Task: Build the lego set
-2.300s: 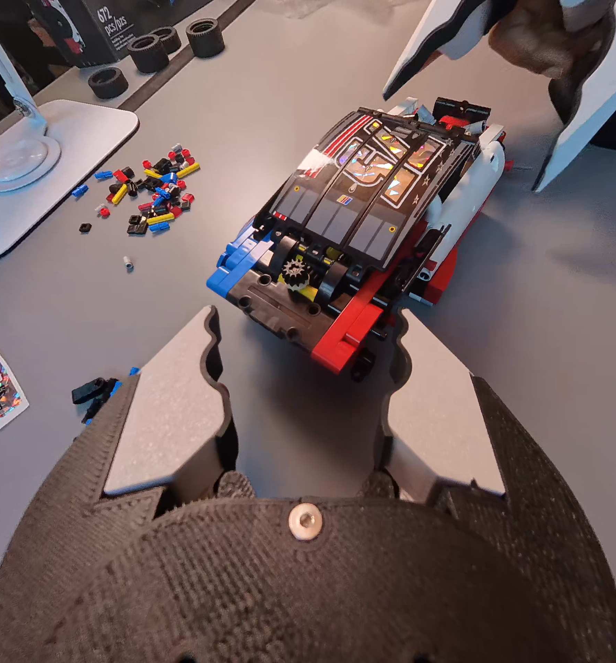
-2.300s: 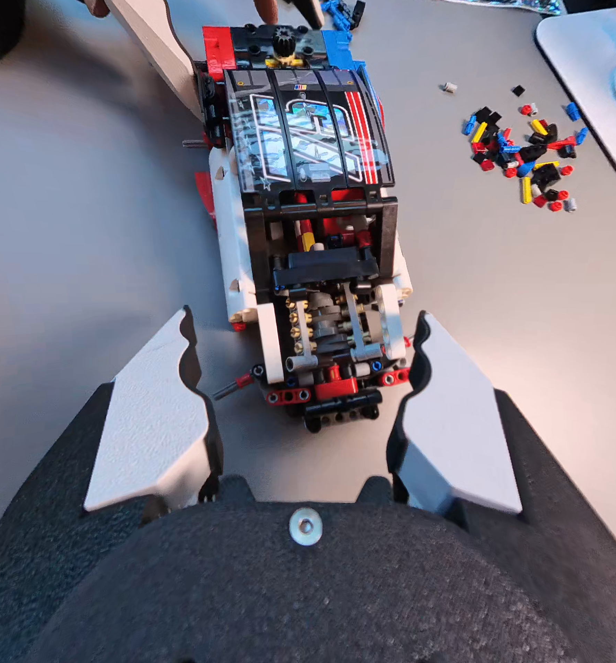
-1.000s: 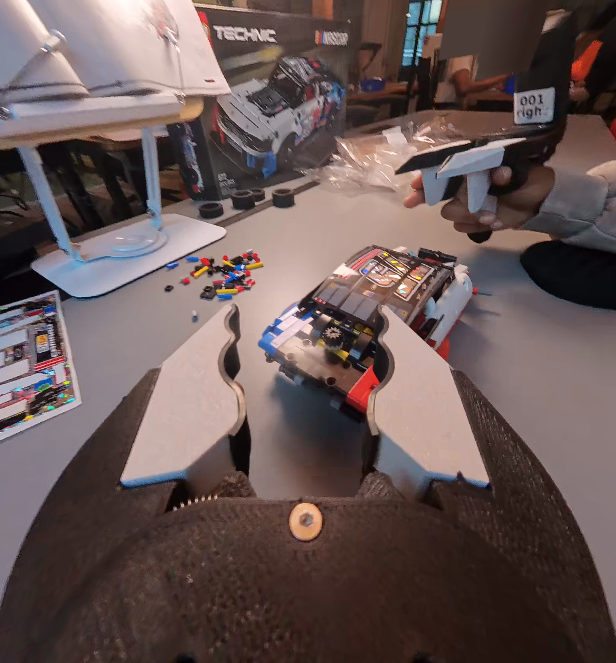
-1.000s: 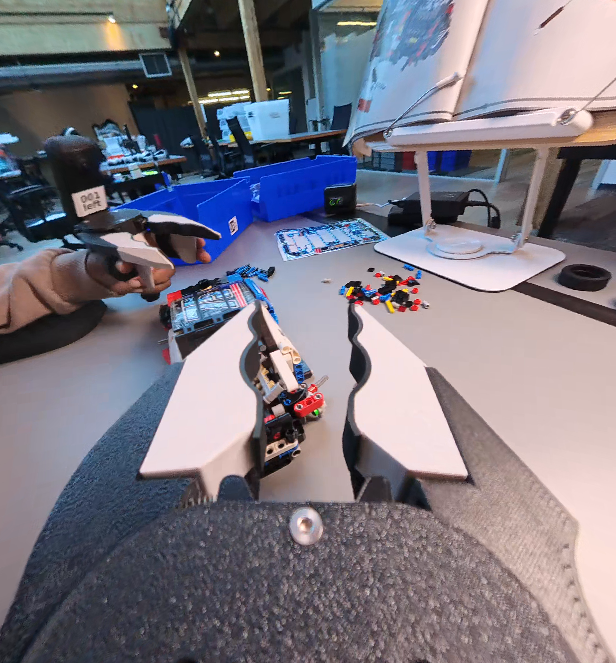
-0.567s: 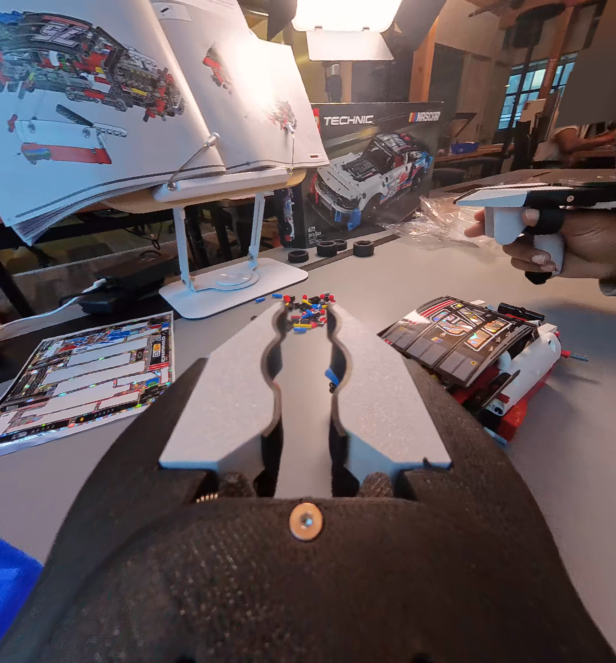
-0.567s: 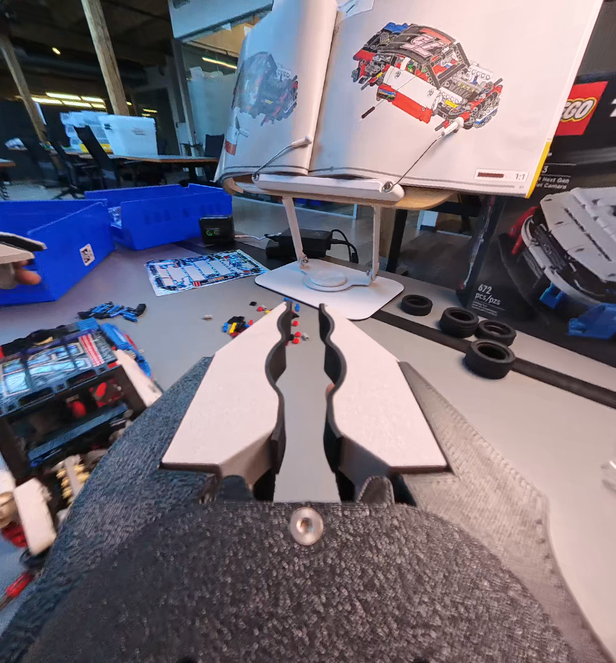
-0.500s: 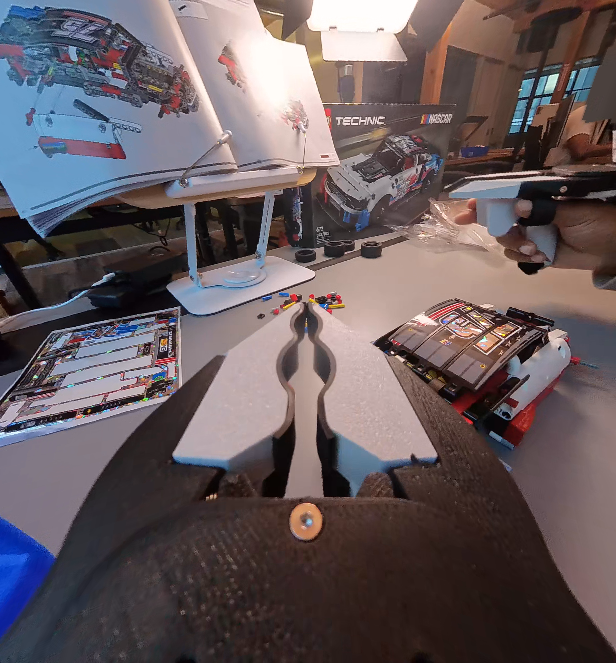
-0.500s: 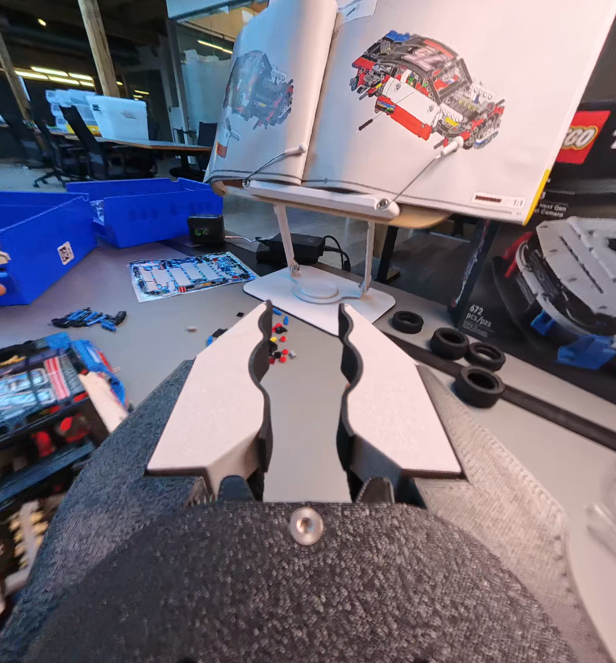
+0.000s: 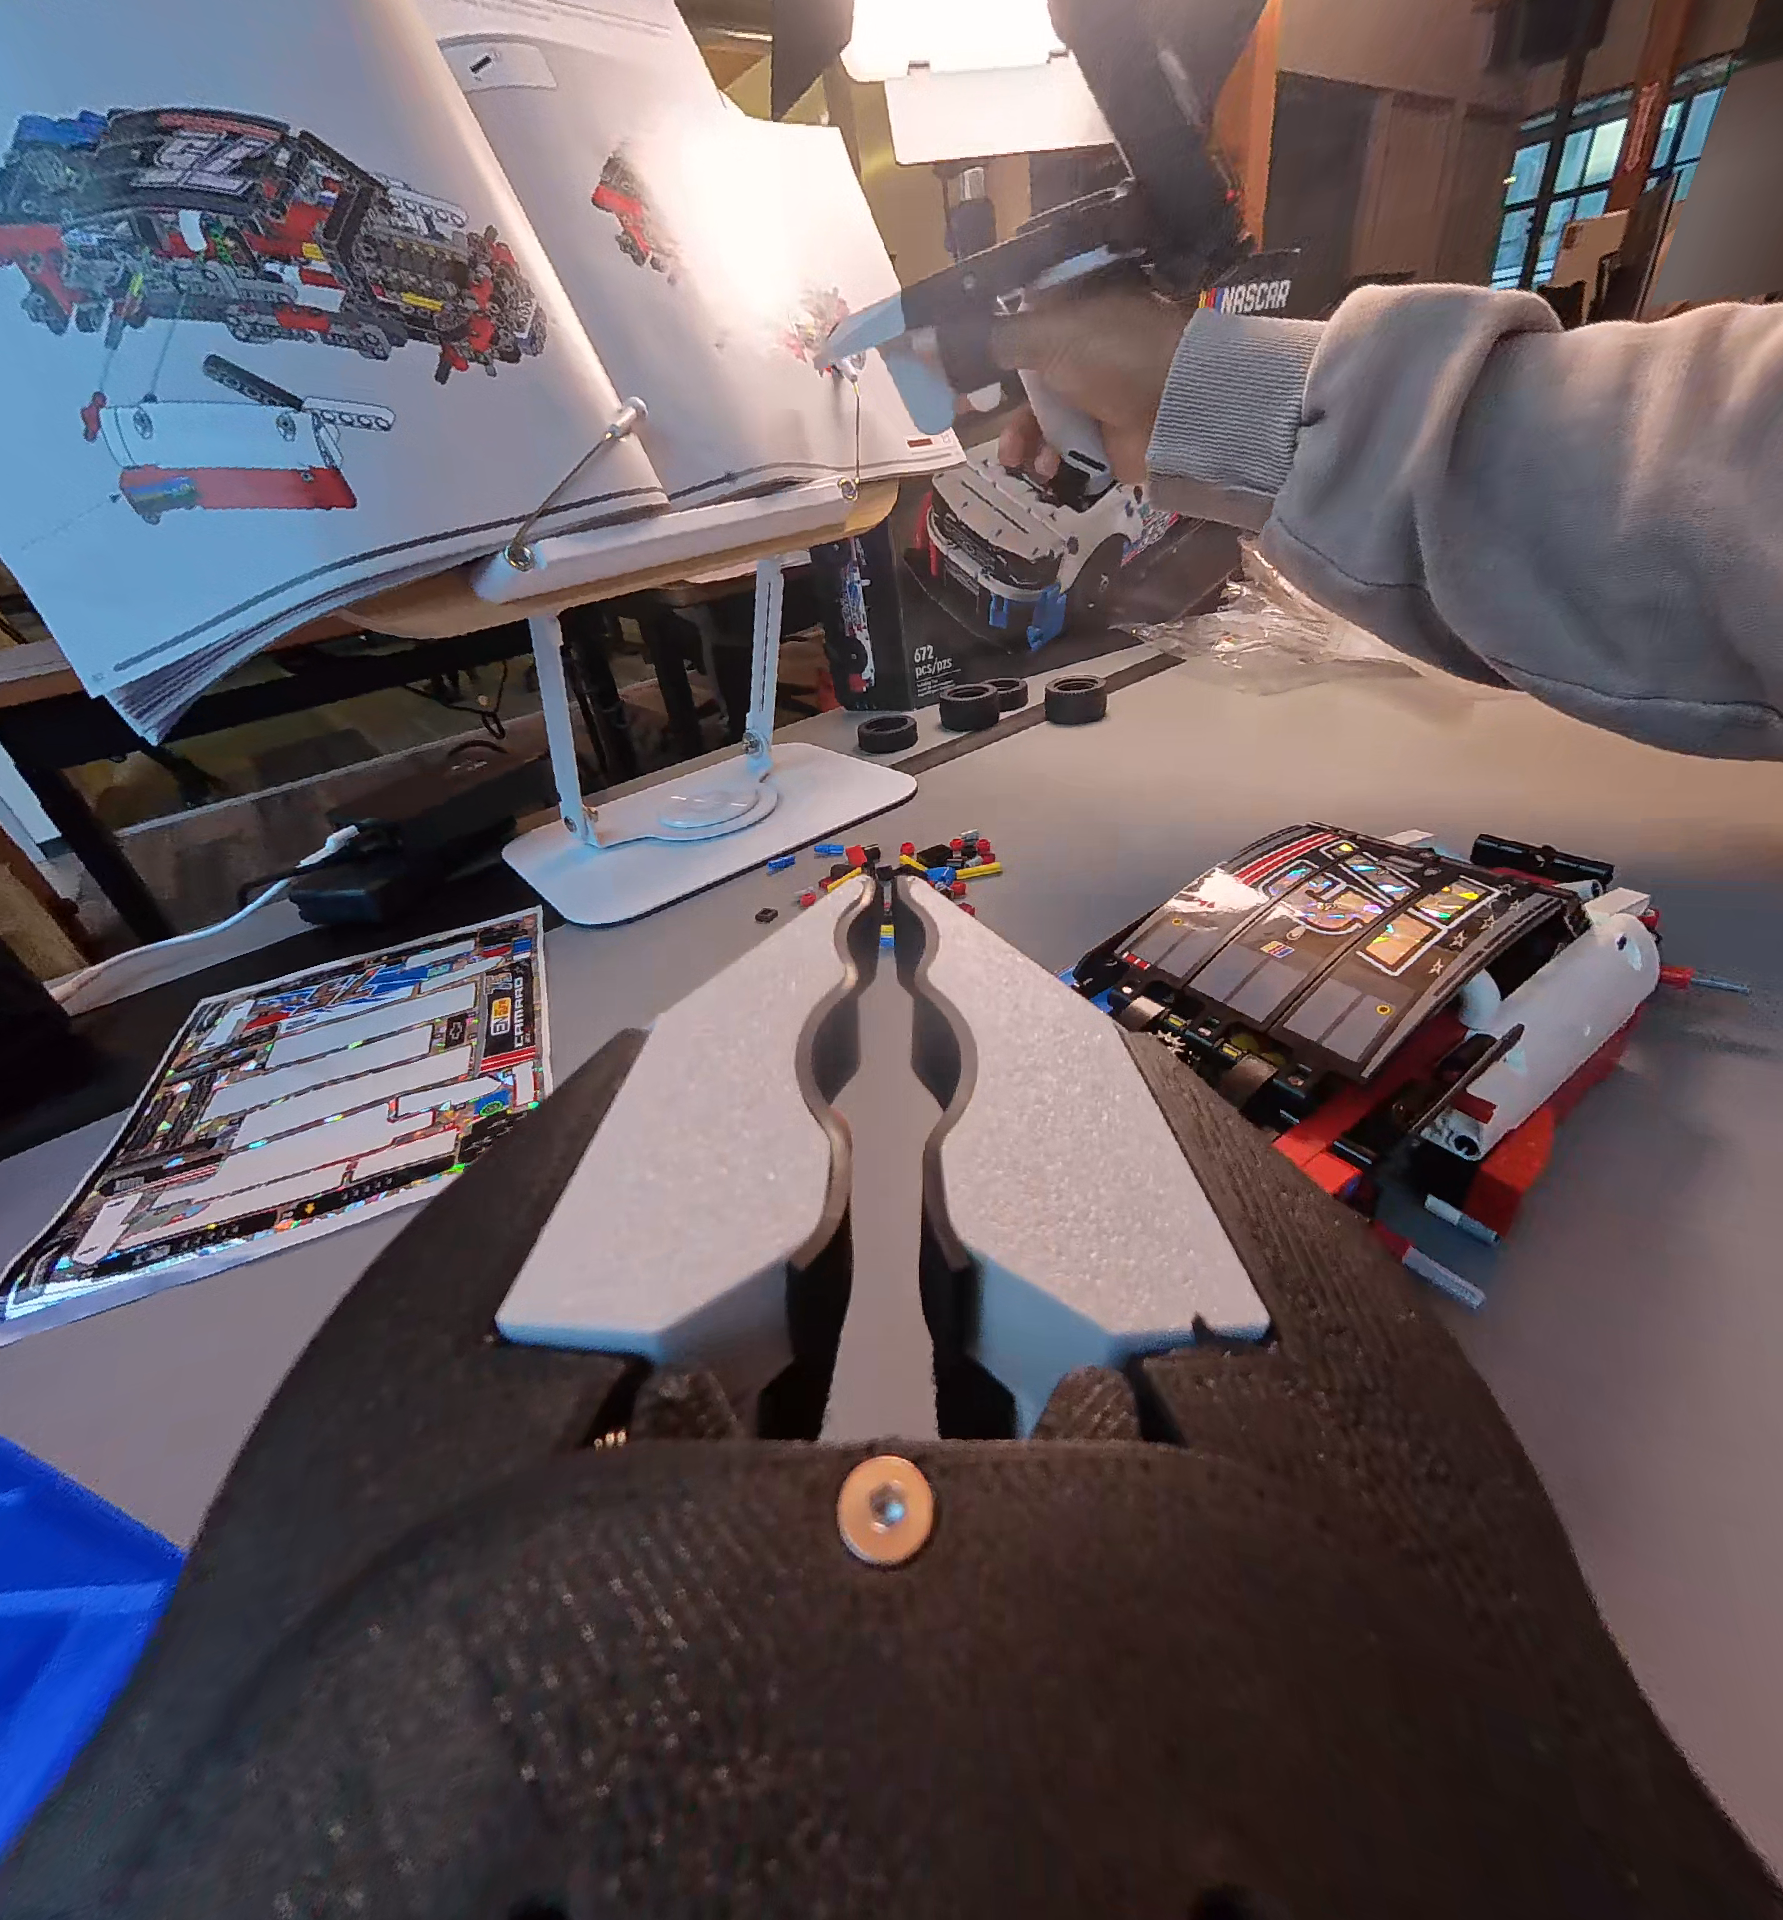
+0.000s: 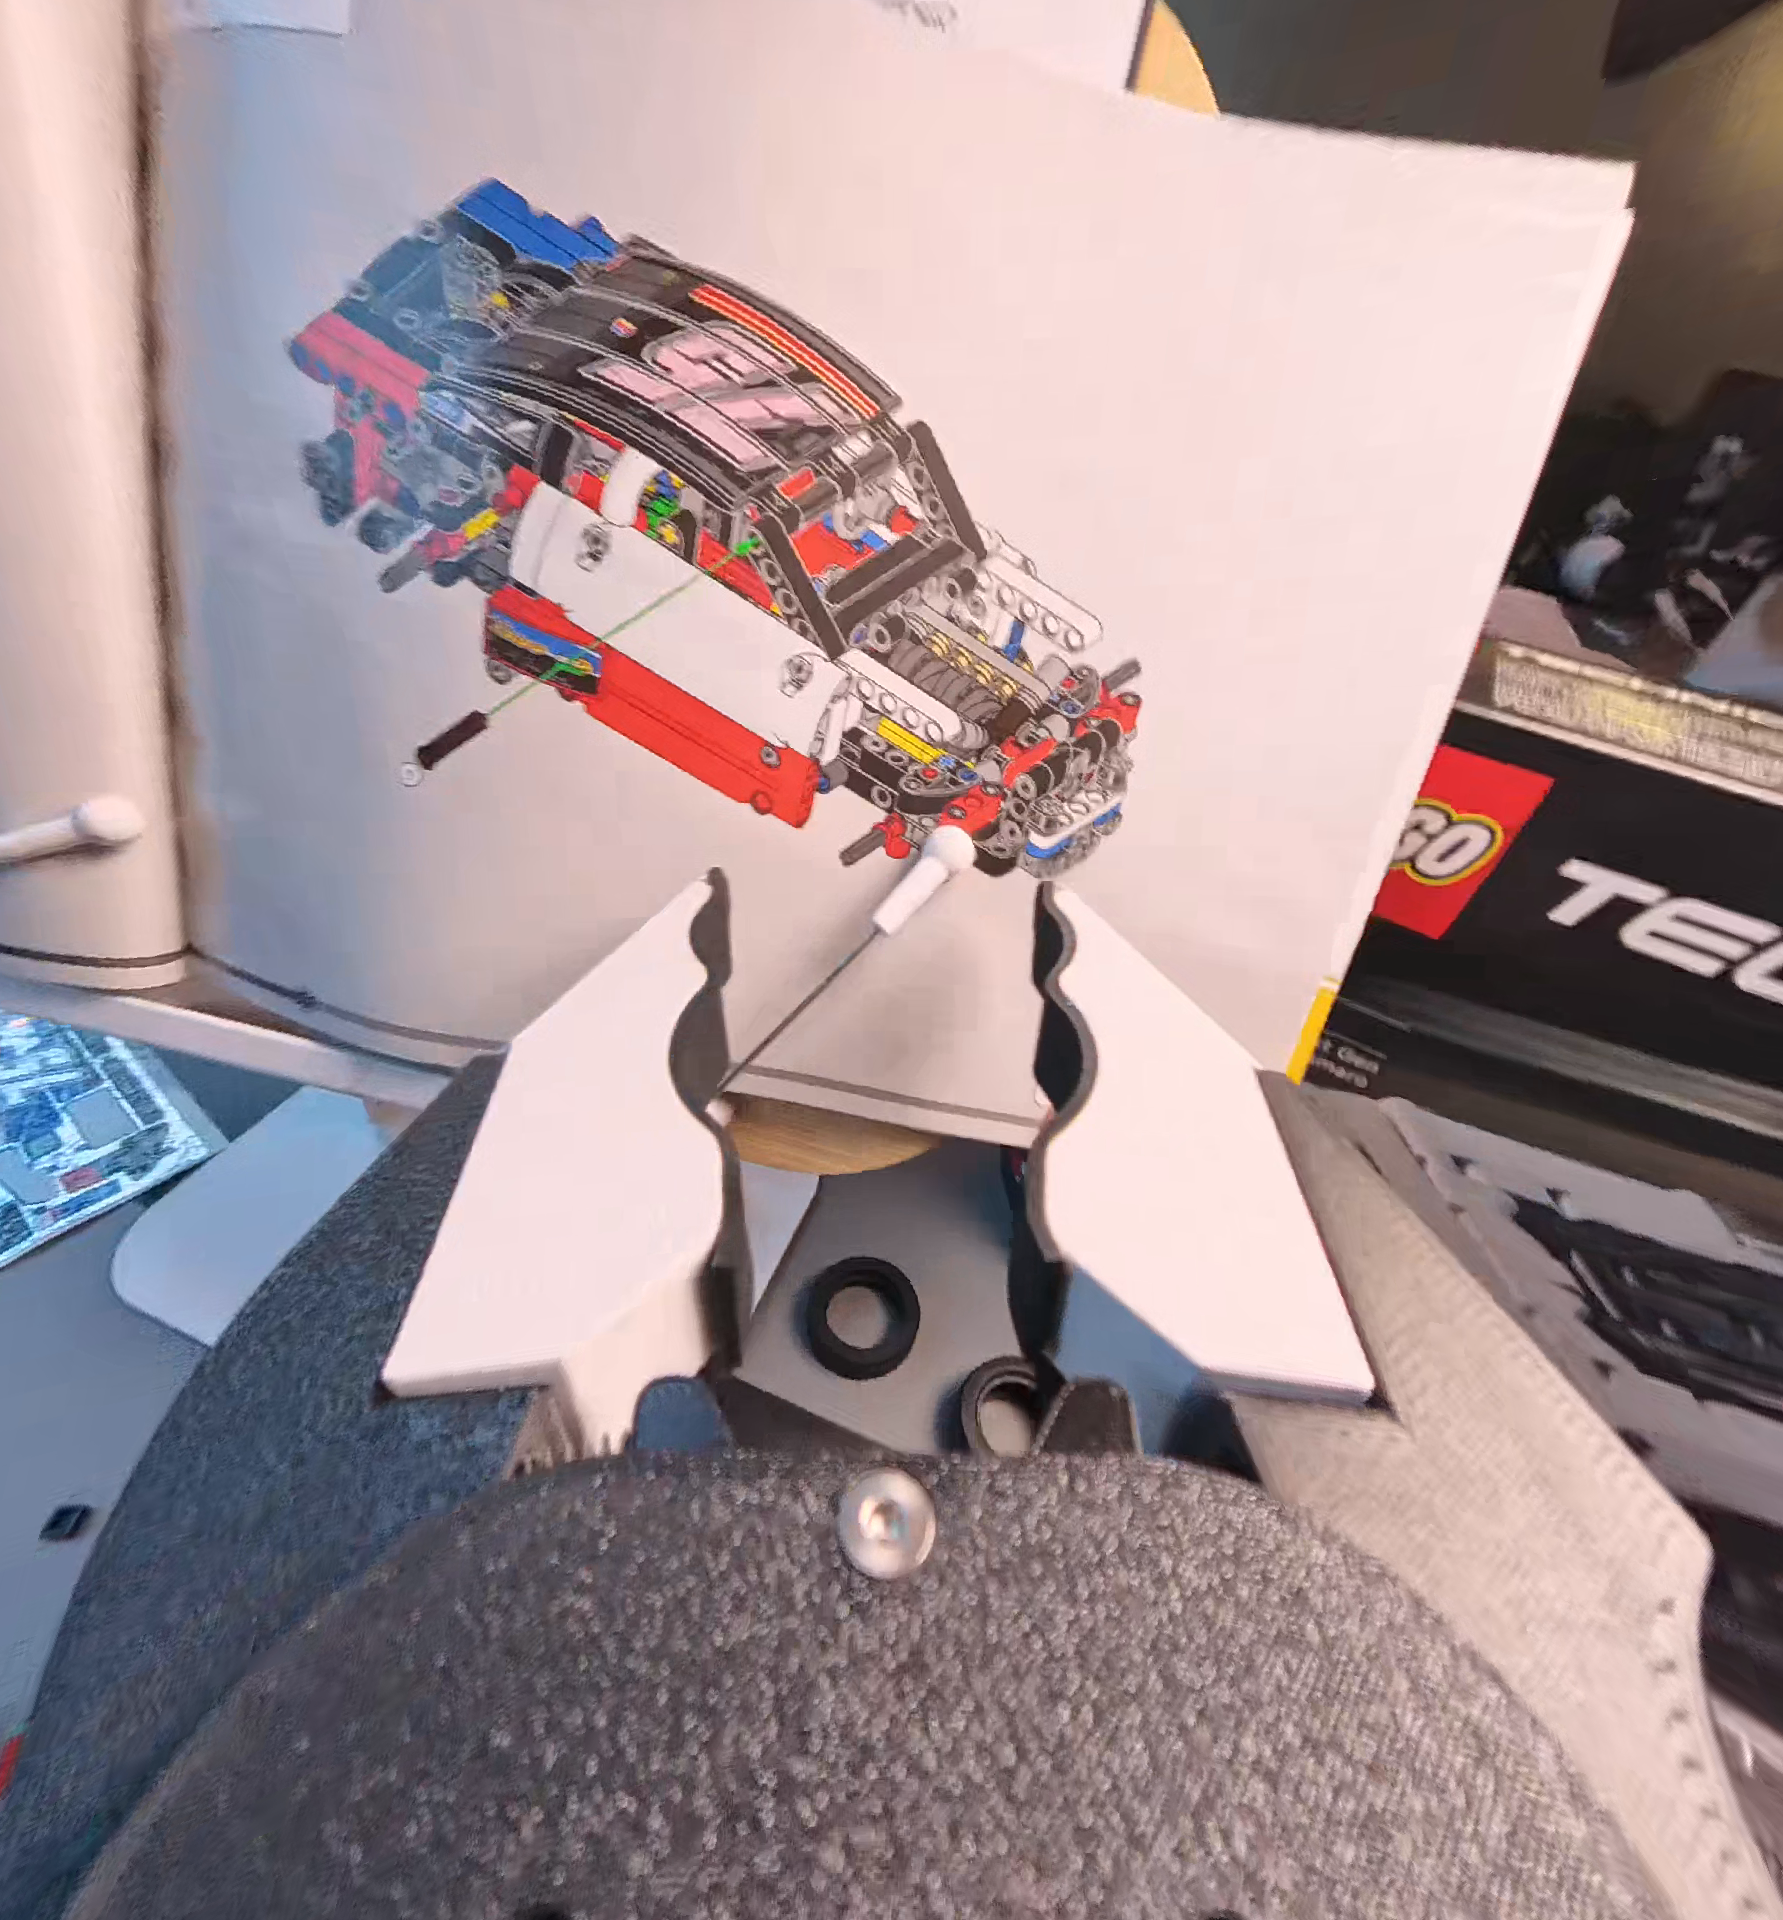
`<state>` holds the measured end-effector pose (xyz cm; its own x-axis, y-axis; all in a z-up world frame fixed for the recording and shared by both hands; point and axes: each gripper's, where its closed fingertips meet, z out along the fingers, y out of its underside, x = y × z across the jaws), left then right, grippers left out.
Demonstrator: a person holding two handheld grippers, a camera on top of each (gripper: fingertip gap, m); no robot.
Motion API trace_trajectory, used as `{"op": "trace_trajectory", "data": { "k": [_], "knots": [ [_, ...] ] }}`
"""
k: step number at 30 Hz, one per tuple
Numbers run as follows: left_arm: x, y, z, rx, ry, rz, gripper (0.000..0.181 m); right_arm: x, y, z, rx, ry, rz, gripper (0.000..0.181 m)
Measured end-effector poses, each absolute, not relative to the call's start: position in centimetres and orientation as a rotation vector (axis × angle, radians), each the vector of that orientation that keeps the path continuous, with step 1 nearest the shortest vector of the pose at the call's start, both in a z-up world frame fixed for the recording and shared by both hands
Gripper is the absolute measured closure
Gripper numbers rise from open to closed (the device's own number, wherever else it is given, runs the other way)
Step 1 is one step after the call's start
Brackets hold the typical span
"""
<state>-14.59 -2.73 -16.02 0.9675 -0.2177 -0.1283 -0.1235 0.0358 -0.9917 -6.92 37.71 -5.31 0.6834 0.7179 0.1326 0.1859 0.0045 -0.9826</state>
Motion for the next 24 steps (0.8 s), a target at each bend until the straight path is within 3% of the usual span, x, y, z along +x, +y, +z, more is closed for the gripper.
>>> {"op": "trace_trajectory", "data": {
  "k": [4, 5, 8, 14, 19, 21, 24],
  "knots": [
    [-14.2, -2.5, -15.9, -1.534, 0.272, -0.108, 0.181, -7.3, 38.1, -7.4, -1.586, -0.767, 0.537, 0.156],
    [-14.1, -2.1, -15.7, -1.529, 0.273, -0.098, 0.181, -7.6, 37.6, -7.6, -1.553, -0.812, 0.55, 0.171],
    [-14.3, 0.6, -13.6, -1.542, 0.276, 0.005, 0.179, -7.1, 37.6, -8.0, -1.566, -0.764, 0.568, 0.171],
    [-15.8, 12.2, -5.2, -1.624, 0.311, 0.124, 0.145, -5.4, 37.4, -10.6, -1.642, -0.557, 0.82, 0.166],
    [-20.1, 22.6, -7.5, -1.817, 0.311, 0.251, 0.138, -4.6, 36.2, -12.4, -1.728, -0.534, 0.974, 0.157],
    [-20.9, 24.6, -8.2, -1.816, 0.342, 0.323, 0.139, -4.1, 35.9, -12.6, -1.754, -0.506, 1.043, 0.152],
    [-21.2, 25.2, -7.8, -1.749, 0.413, 0.465, 0.158, -3.4, 35.8, -12.7, -1.704, -0.545, 1.06, 0.15]
  ]
}}
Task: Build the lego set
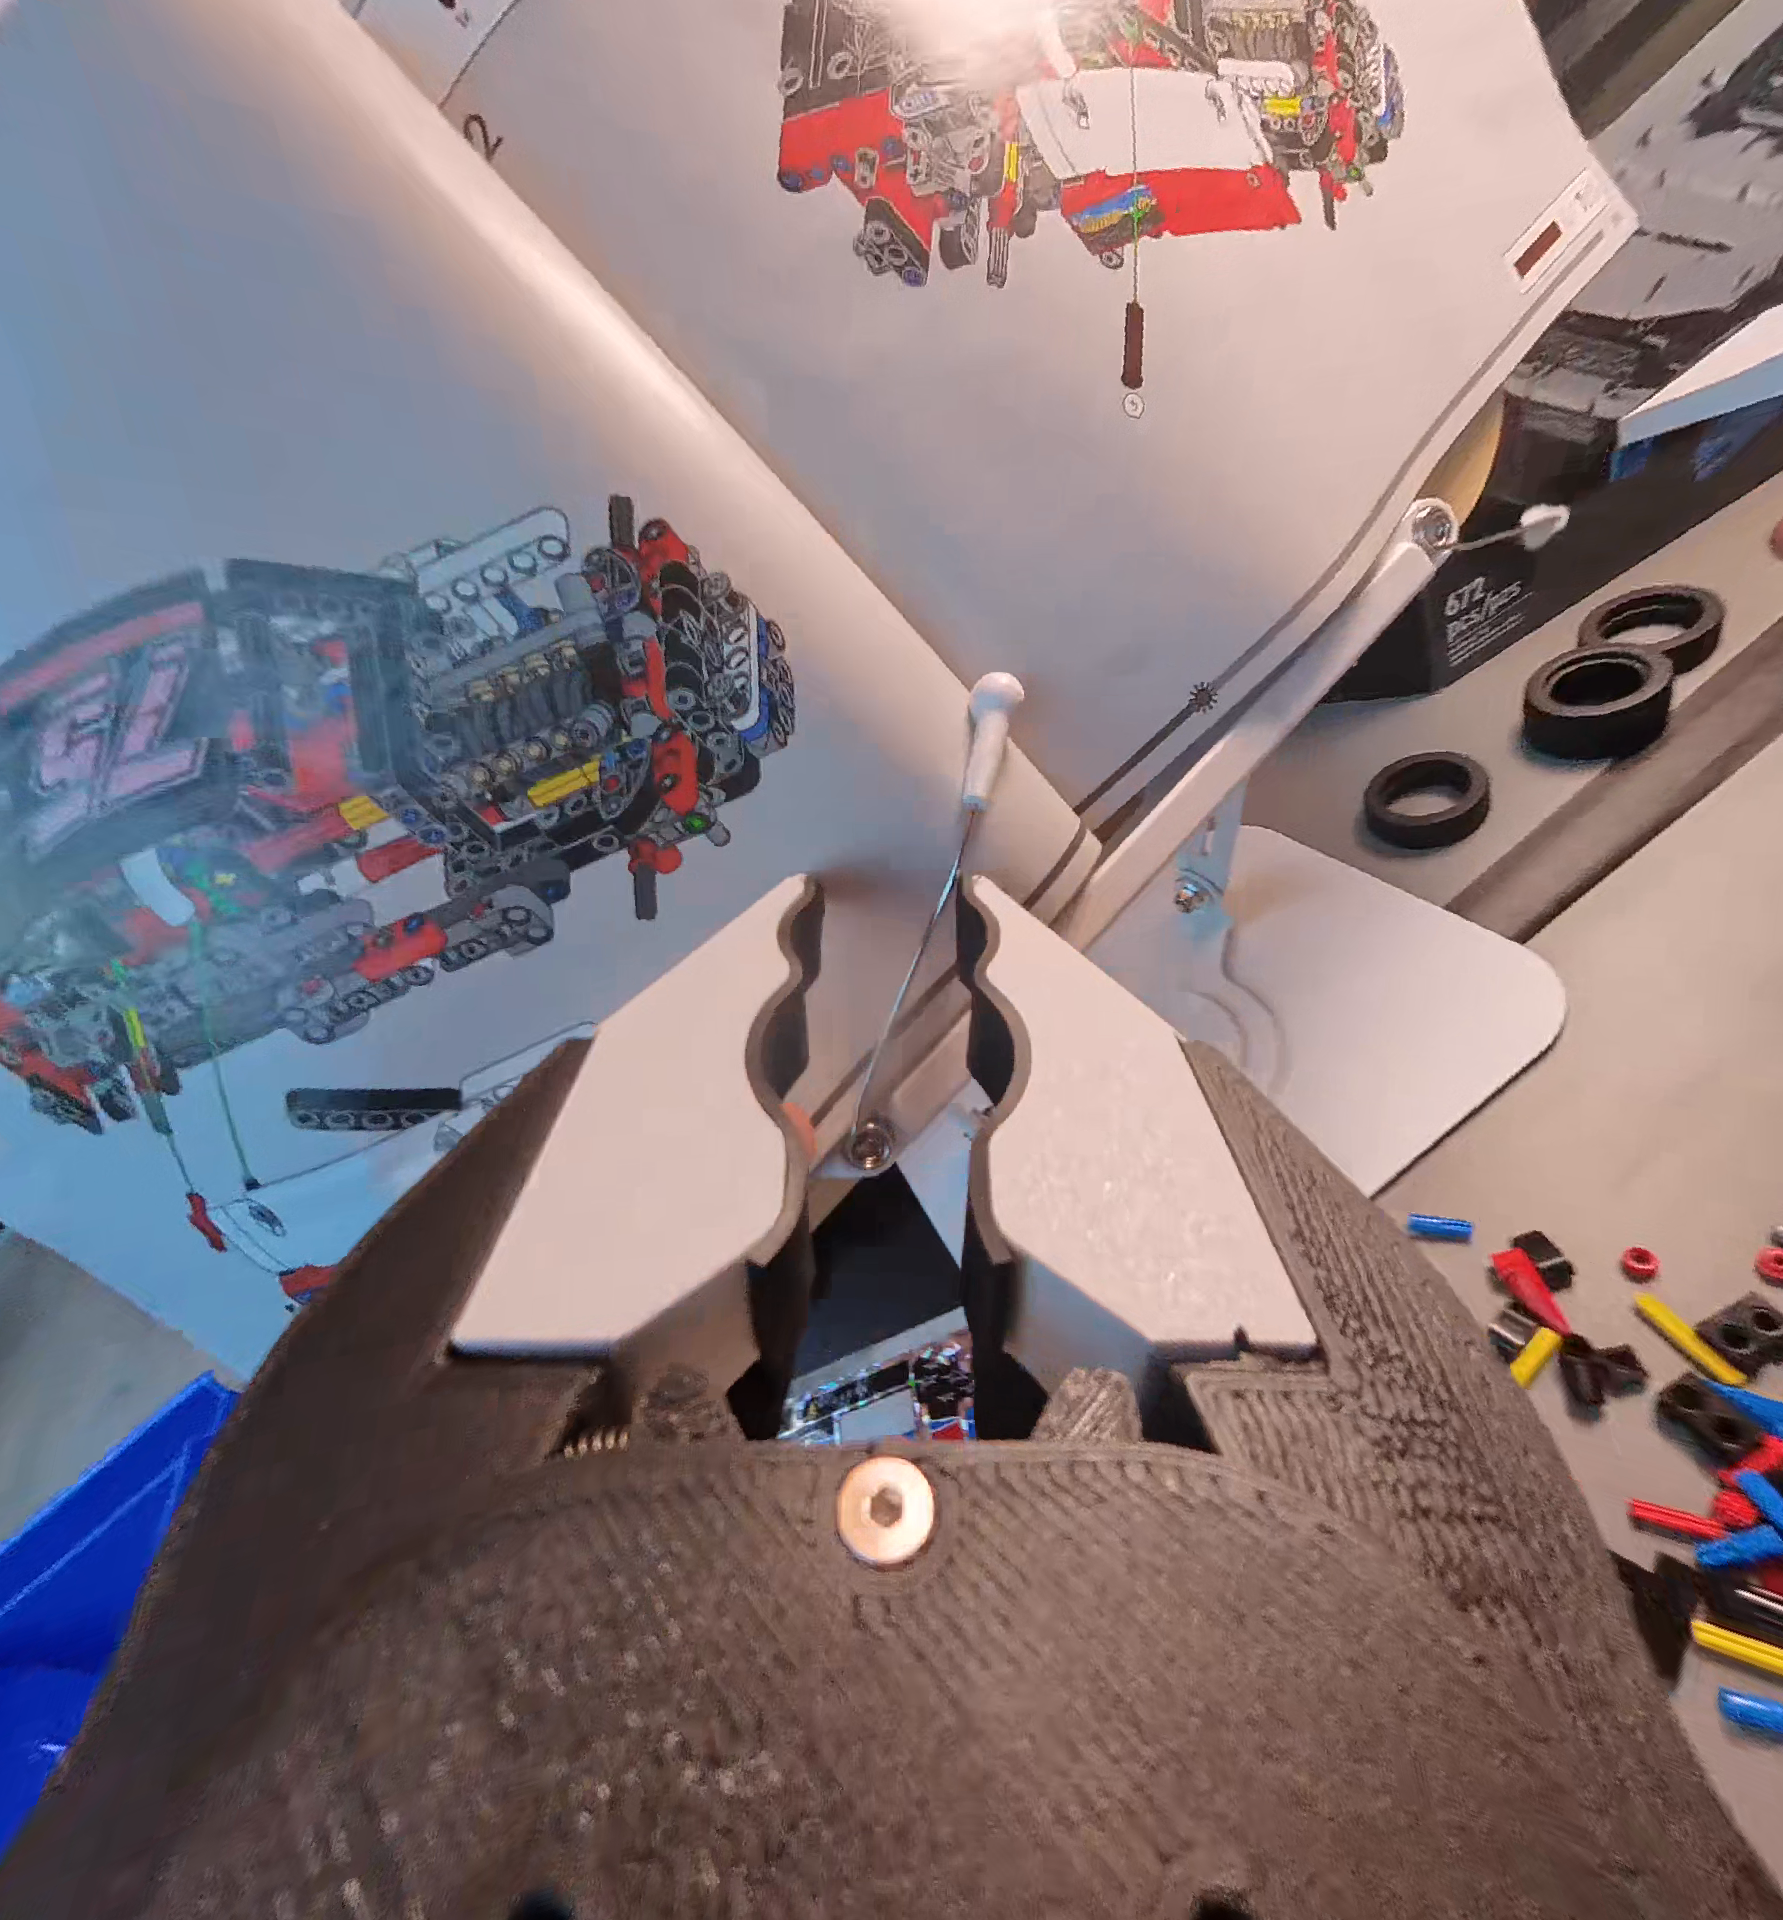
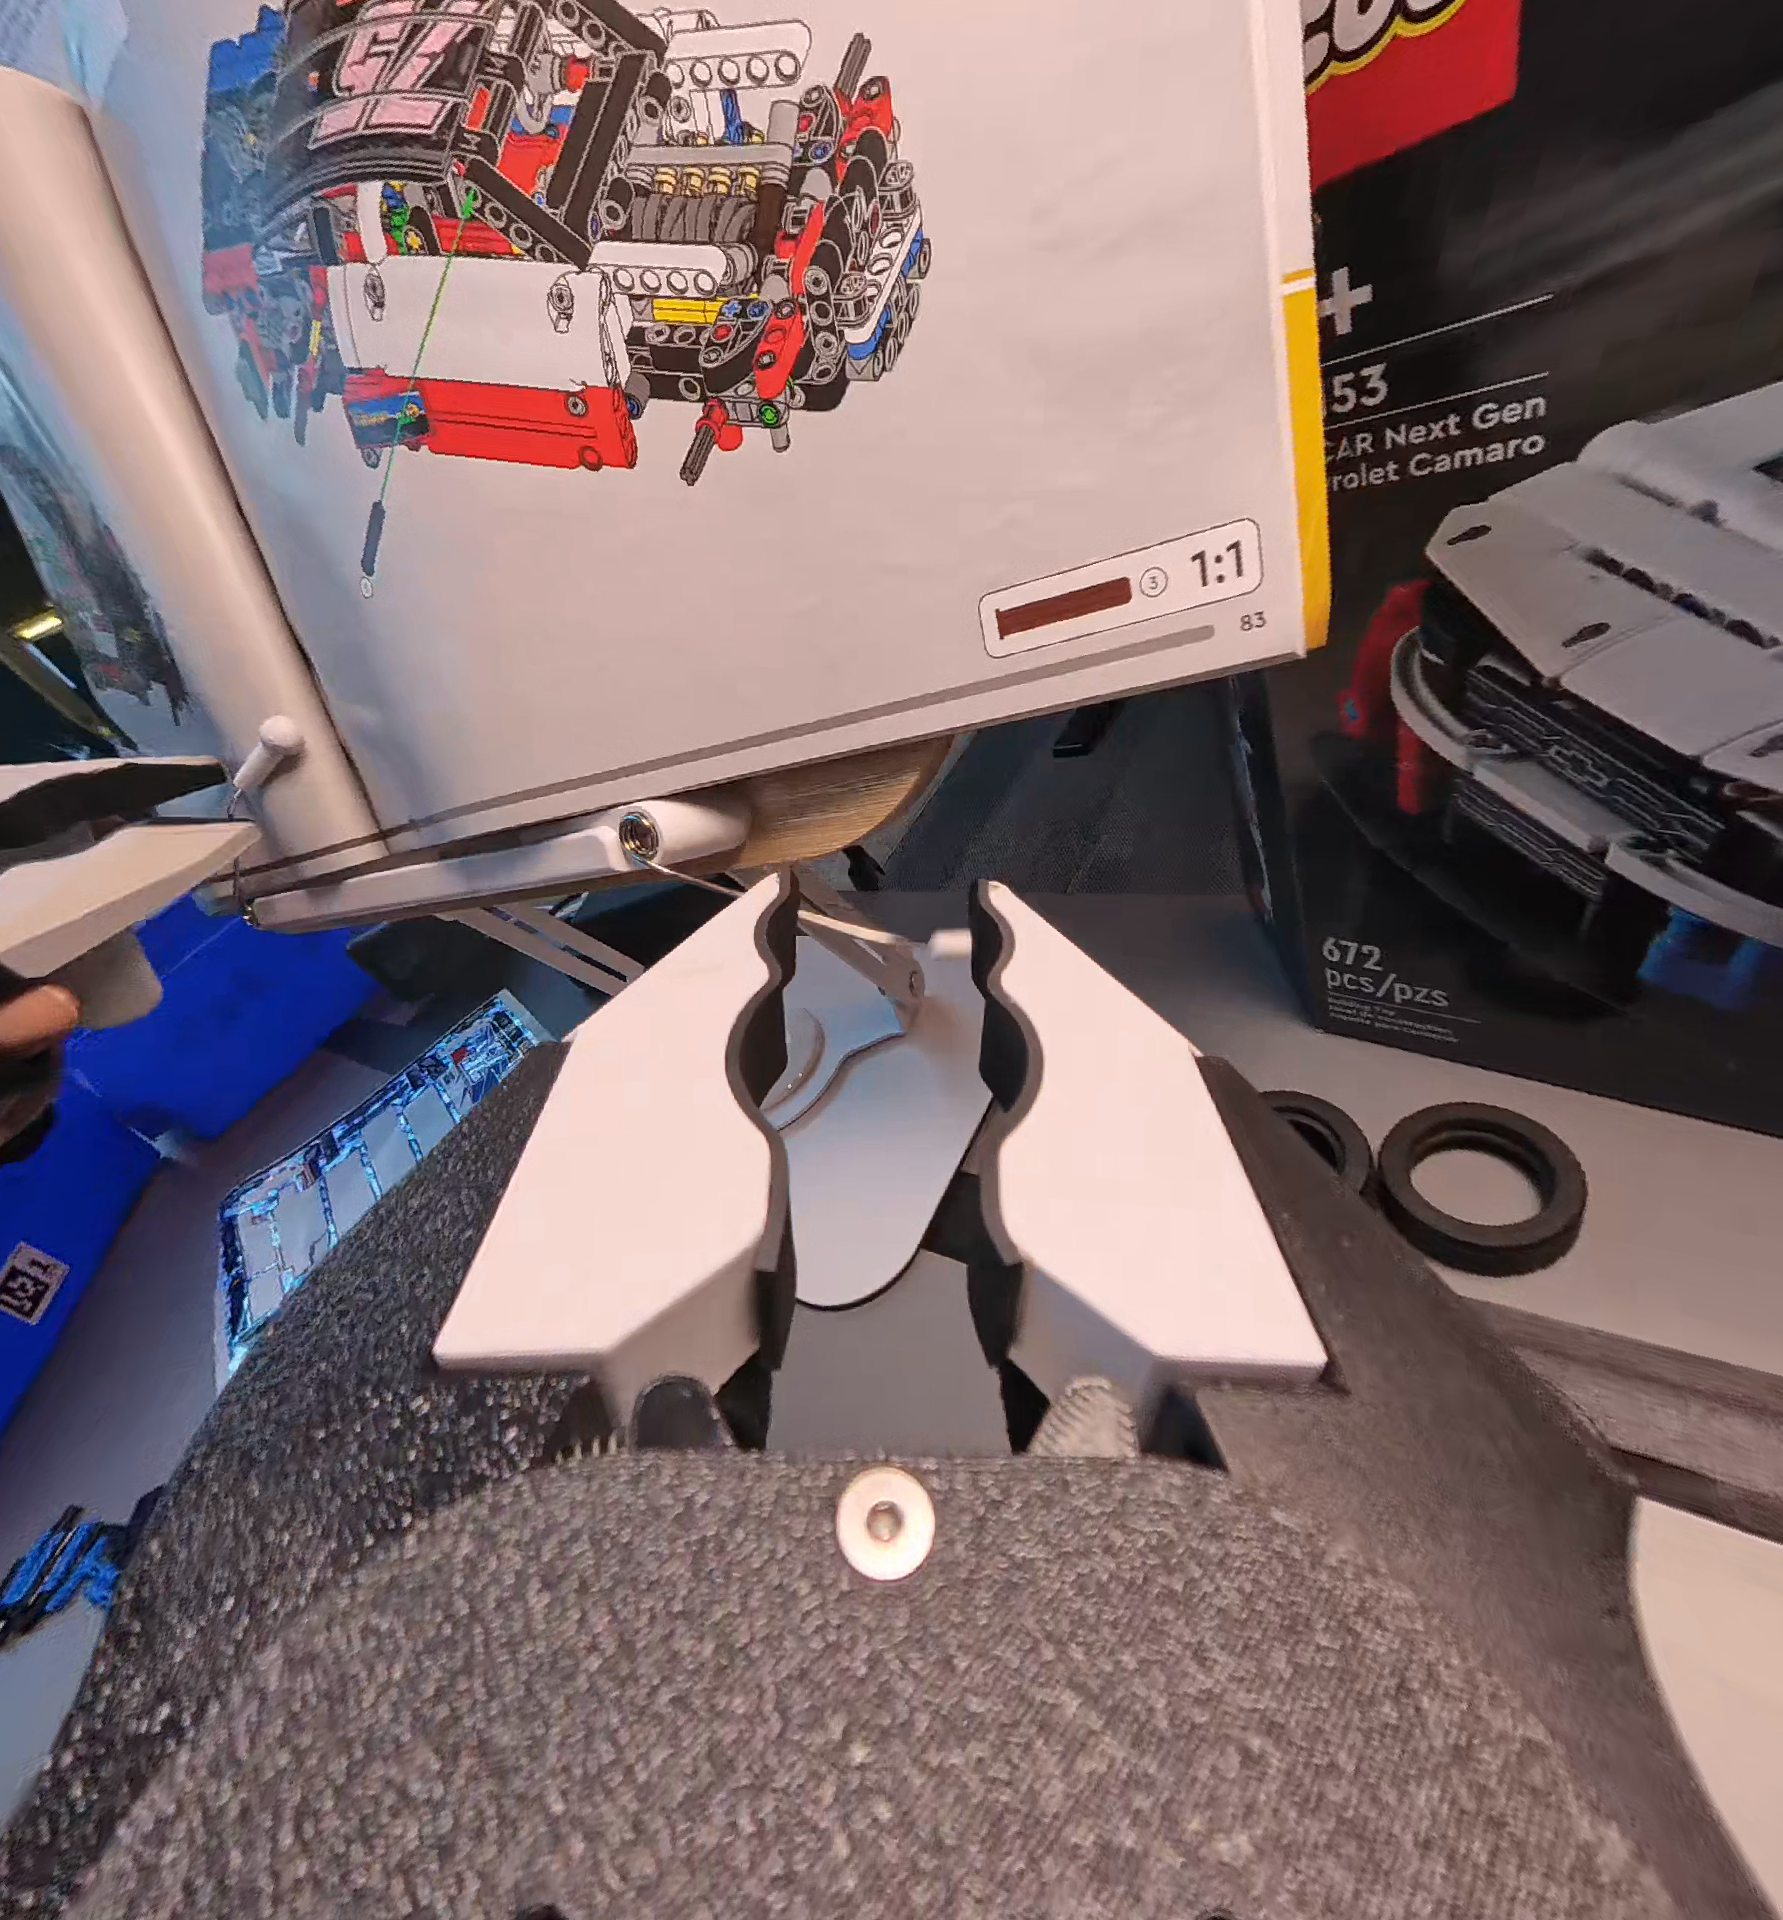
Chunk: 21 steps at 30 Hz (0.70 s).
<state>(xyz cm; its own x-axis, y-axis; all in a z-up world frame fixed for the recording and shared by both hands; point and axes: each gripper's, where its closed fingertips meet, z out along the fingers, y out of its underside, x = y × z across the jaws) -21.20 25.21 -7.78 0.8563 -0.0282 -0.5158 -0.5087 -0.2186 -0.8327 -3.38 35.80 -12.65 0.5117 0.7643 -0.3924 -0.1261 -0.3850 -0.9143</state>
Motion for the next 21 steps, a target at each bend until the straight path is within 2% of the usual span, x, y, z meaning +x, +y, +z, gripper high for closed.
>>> {"op": "trace_trajectory", "data": {
  "k": [3, 6, 14, 18, 21],
  "knots": [
    [-21.3, 25.1, -8.0, -1.714, 0.446, 0.498, 0.162, -2.8, 35.8, -12.8, -1.682, -0.571, 1.063, 0.146],
    [-20.8, 24.6, -8.4, -1.71, 0.424, 0.412, 0.181, -2.5, 34.5, -12.0, -1.635, -0.644, 1.052, 0.144],
    [-23.6, 22.6, -7.0, -1.536, -0.126, -0.149, 0.181, 0.6, 27.8, -10.0, -1.519, -0.957, 0.892, 0.146],
    [-26.6, 21.0, -10.2, -1.443, -0.451, -0.475, 0.181, 2.2, 25.6, -10.7, -1.511, -1.029, 0.863, 0.145],
    [-27.3, 20.2, -13.6, -1.497, -0.585, -0.599, 0.174, 2.4, 22.7, -11.1, -1.483, -1.109, 0.924, 0.145]
  ]
}}
